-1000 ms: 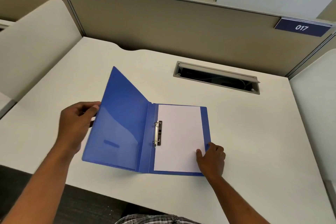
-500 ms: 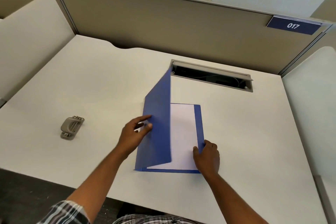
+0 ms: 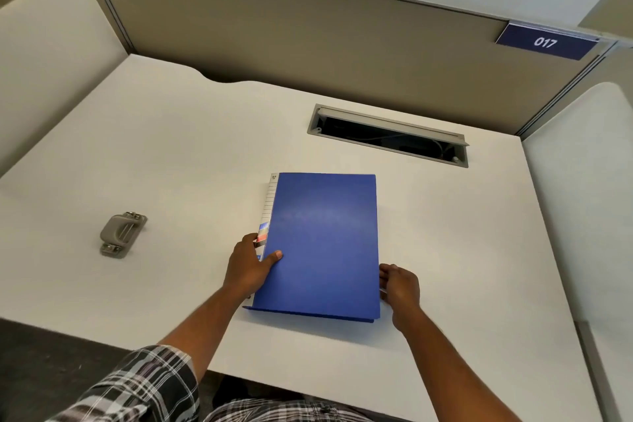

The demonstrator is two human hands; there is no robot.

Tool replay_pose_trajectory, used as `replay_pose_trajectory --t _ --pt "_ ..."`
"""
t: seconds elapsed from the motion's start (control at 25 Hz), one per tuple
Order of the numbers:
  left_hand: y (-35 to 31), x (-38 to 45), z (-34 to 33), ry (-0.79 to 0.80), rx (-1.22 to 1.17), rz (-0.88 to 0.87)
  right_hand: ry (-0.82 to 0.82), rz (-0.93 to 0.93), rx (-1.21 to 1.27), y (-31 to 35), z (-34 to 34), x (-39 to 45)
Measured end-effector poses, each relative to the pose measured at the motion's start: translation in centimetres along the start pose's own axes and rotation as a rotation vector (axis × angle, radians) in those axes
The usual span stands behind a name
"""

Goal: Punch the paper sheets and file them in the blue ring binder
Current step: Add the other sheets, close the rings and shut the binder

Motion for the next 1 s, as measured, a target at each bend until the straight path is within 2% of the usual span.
replay_pose_trajectory --t 0.08,0.32,0.4,0.6,0.88,1.0 --pt "0.0 0.1 0.1 -0.014 0.038 0.003 0.029 -0.068 0.075 -0.5 -0.3 0.2" --pt "-0.3 0.4 -0.4 -0.005 0.276 0.091 -0.021 0.148 -0.310 0.6 -1.3 -0.4" --pt "-0.1 0.8 -0.4 0.036 0.165 0.168 -0.018 0.157 -0.336 0.6 -1.5 -0.3" --pt "0.9 1.6 -1.0 0.226 -0.313 0.326 -0.031 0.167 -0.364 0.6 -1.8 -0.2" --pt "0.9 2.1 -0.2 0.228 -0.405 0.235 -0.004 0.166 -0.398 0.9 -4.9 -0.8" --pt "1.3 2.3 0.9 0.255 -0.463 0.237 0.003 0.151 -0.310 1.3 -6.8 -1.4"
Point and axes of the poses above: each hand's wrist, its own x-axis towards the middle knuckle, its own z-axis out of the back of the hand, y = z × x, the point moved 9 cm from there along x, towards the middle knuckle, and after that the axes turned 6 degrees about x, right-handed, at the moved point
